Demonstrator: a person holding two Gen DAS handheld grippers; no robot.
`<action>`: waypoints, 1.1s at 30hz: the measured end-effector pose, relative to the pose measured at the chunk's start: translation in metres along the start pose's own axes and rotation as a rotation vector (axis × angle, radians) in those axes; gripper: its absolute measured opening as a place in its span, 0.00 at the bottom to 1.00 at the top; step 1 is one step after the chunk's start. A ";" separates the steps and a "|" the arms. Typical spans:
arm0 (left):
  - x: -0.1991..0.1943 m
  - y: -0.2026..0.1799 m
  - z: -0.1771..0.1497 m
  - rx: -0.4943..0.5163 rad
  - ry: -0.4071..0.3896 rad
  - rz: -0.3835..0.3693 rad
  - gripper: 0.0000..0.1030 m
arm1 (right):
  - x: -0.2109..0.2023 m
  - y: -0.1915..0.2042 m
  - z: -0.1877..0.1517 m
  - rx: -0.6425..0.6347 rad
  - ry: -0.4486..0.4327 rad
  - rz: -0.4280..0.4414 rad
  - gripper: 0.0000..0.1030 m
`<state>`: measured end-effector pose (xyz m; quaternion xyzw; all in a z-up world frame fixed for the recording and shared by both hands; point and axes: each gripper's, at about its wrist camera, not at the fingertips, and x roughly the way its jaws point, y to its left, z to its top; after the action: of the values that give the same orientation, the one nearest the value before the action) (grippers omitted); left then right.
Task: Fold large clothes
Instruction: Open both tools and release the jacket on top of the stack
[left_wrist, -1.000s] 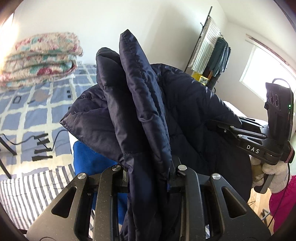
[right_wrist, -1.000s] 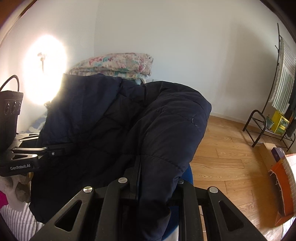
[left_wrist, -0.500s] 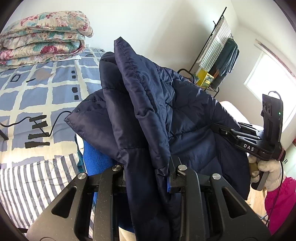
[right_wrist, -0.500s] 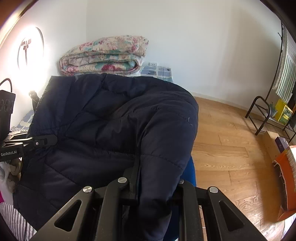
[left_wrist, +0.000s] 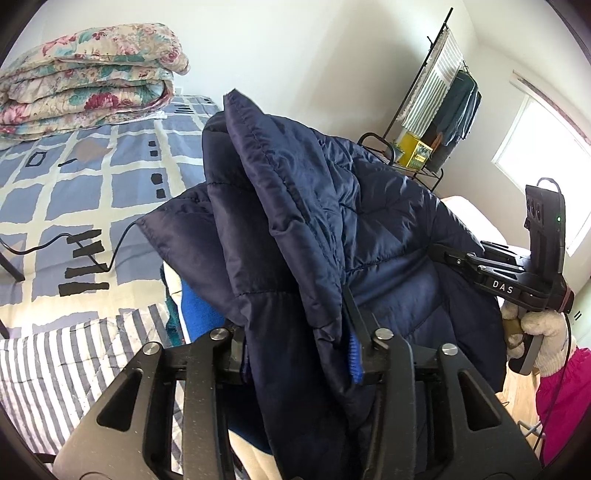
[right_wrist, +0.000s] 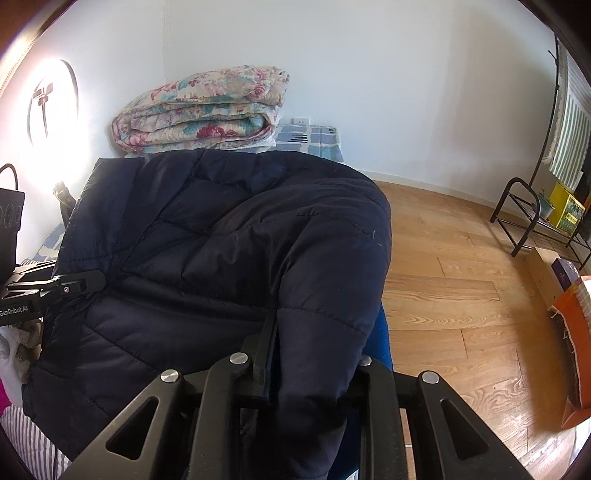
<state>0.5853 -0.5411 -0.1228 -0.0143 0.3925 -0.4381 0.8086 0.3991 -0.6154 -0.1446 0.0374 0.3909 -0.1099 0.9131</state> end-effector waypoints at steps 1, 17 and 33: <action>0.000 0.000 0.000 0.003 0.001 0.004 0.44 | 0.000 0.000 0.000 0.000 -0.001 -0.002 0.22; -0.038 0.023 -0.013 -0.036 -0.034 0.079 0.59 | -0.024 -0.007 -0.012 0.091 -0.001 -0.139 0.52; -0.156 -0.027 -0.052 0.036 -0.106 0.104 0.59 | -0.142 0.034 -0.044 0.111 -0.125 -0.148 0.59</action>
<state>0.4846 -0.4282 -0.0518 -0.0025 0.3415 -0.4011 0.8500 0.2808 -0.5515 -0.0729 0.0521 0.3283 -0.2004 0.9216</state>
